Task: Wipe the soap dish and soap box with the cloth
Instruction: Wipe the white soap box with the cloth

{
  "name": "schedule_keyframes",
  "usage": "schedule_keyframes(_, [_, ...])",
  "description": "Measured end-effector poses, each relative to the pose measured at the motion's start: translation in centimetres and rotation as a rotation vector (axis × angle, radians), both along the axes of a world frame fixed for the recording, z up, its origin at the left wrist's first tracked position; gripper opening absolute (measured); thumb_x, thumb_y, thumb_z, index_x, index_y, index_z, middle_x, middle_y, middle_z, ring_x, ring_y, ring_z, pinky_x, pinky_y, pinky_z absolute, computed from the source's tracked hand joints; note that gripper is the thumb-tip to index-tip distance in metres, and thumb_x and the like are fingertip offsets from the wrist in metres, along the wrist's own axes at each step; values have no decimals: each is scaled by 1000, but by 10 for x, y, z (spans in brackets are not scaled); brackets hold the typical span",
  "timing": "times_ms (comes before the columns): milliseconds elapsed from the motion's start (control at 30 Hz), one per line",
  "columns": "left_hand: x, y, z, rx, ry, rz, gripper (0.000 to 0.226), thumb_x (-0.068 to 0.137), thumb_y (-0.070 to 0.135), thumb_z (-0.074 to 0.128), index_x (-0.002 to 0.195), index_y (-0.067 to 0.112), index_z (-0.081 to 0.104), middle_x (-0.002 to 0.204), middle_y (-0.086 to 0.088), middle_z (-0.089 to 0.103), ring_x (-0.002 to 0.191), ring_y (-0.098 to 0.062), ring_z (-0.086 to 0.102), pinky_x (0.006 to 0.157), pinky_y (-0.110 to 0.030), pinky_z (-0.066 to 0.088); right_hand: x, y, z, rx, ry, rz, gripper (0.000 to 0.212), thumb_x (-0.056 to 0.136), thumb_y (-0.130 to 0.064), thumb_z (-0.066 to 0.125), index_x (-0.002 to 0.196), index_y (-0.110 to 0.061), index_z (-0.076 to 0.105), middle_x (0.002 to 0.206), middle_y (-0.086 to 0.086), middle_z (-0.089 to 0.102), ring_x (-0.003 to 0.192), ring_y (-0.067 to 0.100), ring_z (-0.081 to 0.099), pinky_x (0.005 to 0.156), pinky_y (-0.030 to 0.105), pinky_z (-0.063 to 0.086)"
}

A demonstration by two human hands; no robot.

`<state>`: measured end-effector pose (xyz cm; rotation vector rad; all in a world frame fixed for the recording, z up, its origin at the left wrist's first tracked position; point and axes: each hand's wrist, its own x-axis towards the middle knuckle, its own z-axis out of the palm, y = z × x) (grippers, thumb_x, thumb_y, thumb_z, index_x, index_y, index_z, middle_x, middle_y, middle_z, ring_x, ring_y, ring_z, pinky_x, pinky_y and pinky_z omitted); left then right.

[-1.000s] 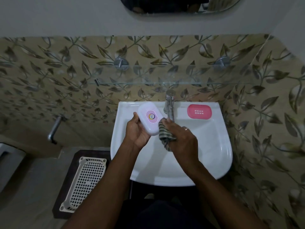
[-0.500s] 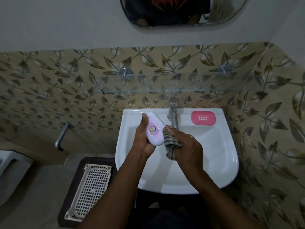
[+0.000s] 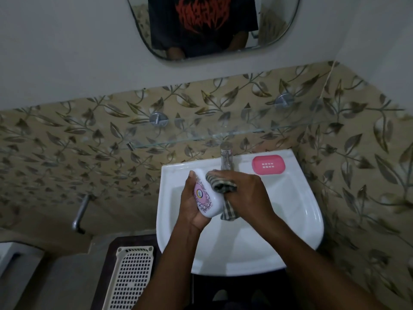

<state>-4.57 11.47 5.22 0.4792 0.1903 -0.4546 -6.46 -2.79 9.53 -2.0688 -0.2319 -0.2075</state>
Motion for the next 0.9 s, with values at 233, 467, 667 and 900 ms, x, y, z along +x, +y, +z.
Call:
schedule_keyframes(233, [8, 8, -4, 19, 68, 57, 90, 51, 47, 93, 125, 15, 53, 106, -15, 59, 96, -31, 62, 103, -49, 43, -42, -11, -16, -87, -238, 57, 48, 78, -17, 61, 126, -24, 65, 130, -13, 61, 120, -5, 55, 100, 20, 45])
schedule_keyframes(467, [-4, -9, 13, 158, -94, -159, 67, 54, 42, 93, 105, 2, 75, 111, -21, 71, 101, -33, 70, 89, -45, 57, -17, -21, 14, 41, -192, 29, 51, 75, -11, 65, 122, -32, 64, 121, -12, 67, 110, 2, 64, 98, 27, 51])
schedule_keyframes(667, [6, -9, 19, 220, -127, -27, 76, 45, 45, 97, 105, 4, 74, 107, -21, 71, 95, -34, 70, 92, -48, 53, -11, -21, 26, 71, -158, 27, 50, 76, -10, 65, 123, -28, 64, 121, -8, 68, 109, 3, 64, 96, 30, 52])
schedule_keyframes(900, [8, -1, 34, 83, -102, 190, 70, 36, 38, 100, 94, 8, 74, 85, -14, 73, 74, -26, 73, 63, -37, 61, -48, -17, -10, 170, -227, 10, 55, 76, -12, 72, 128, -25, 61, 129, -9, 64, 118, 6, 60, 97, 34, 51])
